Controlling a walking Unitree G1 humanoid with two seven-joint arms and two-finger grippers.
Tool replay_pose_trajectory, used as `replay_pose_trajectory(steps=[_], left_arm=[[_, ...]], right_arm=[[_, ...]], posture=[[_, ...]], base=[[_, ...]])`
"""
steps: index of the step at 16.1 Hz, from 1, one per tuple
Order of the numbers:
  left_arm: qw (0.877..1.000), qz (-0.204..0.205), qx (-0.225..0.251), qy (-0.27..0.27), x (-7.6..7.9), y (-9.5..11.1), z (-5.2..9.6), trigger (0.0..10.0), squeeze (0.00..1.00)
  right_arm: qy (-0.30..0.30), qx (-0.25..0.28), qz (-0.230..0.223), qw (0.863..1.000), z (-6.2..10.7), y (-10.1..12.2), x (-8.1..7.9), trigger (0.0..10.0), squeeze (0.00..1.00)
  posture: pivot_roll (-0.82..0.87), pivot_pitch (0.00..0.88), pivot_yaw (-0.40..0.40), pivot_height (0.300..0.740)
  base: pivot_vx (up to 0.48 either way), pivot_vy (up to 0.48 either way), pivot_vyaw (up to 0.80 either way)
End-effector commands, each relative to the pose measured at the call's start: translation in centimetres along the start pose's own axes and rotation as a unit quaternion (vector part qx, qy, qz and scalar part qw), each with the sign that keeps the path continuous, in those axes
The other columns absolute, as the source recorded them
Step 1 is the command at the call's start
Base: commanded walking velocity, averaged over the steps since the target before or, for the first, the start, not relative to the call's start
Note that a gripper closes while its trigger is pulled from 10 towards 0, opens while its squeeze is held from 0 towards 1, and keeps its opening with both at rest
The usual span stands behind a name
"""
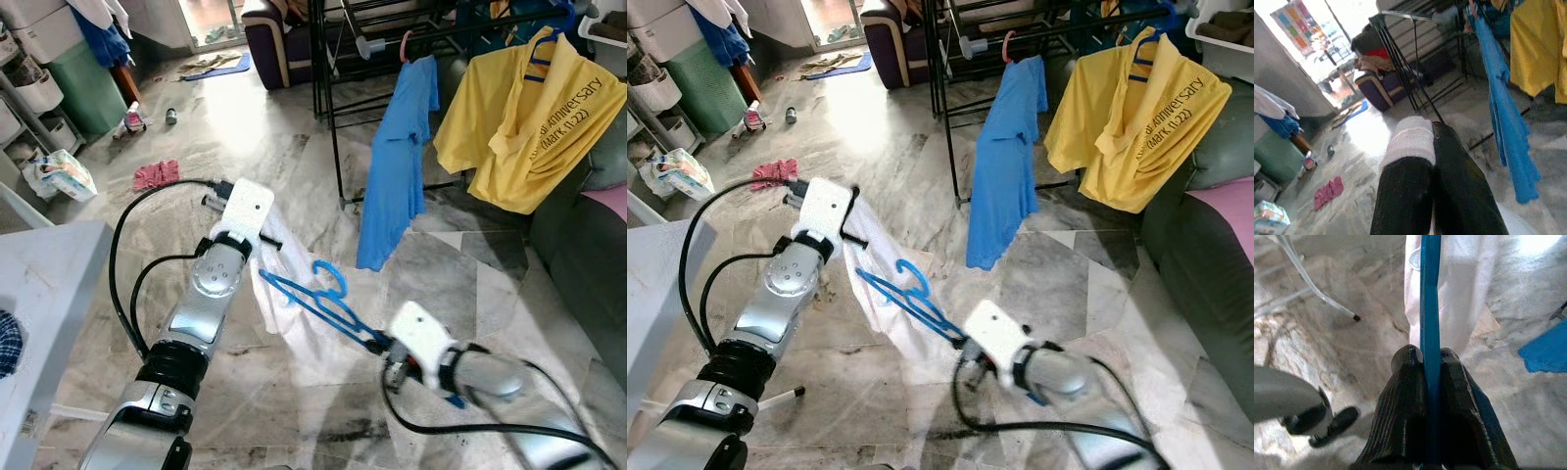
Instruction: Hang hanger
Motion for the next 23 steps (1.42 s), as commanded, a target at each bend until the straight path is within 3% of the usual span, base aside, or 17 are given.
replay_pose_trajectory(steps=[1,5,9,10,13,17,19,21,23], left_arm=[[1.000,0.001,0.017,0.001,-0.5,1.7,-0.2,10.0,0.00],[1.000,-0.021,0.014,0.006,-0.9,2.4,-0.1,10.0,0.00],[0.998,-0.058,-0.015,0.016,-1.0,1.8,-0.5,10.0,0.00],[0.999,-0.050,-0.016,0.005,-0.8,1.4,-0.5,10.0,0.00],[0.998,-0.061,-0.016,0.003,-0.7,0.8,-0.2,10.0,0.00],[0.998,-0.059,-0.006,0.000,-0.6,1.6,-0.4,10.0,0.00],[0.997,-0.070,-0.015,0.004,-1.0,0.9,-0.2,10.0,0.00],[0.998,-0.054,-0.014,-0.033,-0.8,0.2,0.0,10.0,0.00],[0.994,-0.069,0.003,-0.084,-0.6,-0.6,1.5,10.0,0.00]], right_arm=[[-0.014,0.008,0.008,1.000,-0.6,0.6,0.6,10.0,0.00],[-0.010,0.013,0.002,1.000,-0.2,0.6,0.8,10.0,0.00],[0.052,0.021,-0.011,0.998,2.0,0.4,0.4,10.0,0.00],[0.050,0.026,-0.013,0.998,2.5,0.6,0.8,10.0,0.00],[0.027,0.023,-0.015,0.999,2.9,0.5,1.5,10.0,0.00],[0.027,0.017,-0.023,0.999,2.4,0.1,1.1,10.0,0.00],[0.059,0.034,-0.035,0.997,2.7,0.7,0.2,10.0,0.00],[0.087,0.034,-0.032,0.995,3.6,0.7,-0.4,10.0,0.00],[0.056,0.026,-0.033,0.998,4.5,0.2,0.6,10.0,0.00]], posture=[[0.01,0.030,0.143,0.740],[0.02,0.037,0.158,0.740],[0.01,0.042,0.171,0.740],[0.00,0.041,0.173,0.740],[0.00,0.040,0.180,0.740],[0.00,0.041,0.183,0.740],[0.00,0.043,0.180,0.740],[0.00,0.044,0.180,0.740],[-0.01,0.044,0.182,0.740]], base=[[0.000,0.000,0.00],[0.000,0.000,0.00],[0.000,0.000,0.00],[0.000,0.000,0.00],[0.000,0.000,0.00],[0.000,0.000,0.00],[0.000,0.000,0.00],[0.000,0.000,0.00],[0.000,0.000,0.00]])
Point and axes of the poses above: a point about 5 cm out from each wrist's last joint towards the gripper, its own z axis pointing back from the gripper into the wrist, its own y axis along the axis of the wrist's last joint, x = y × z, the point moved 2 cm from there along -z, pointing out of the wrist towards the gripper, and after that the axes turned 6 degrees about z, right-handed, at the moved point
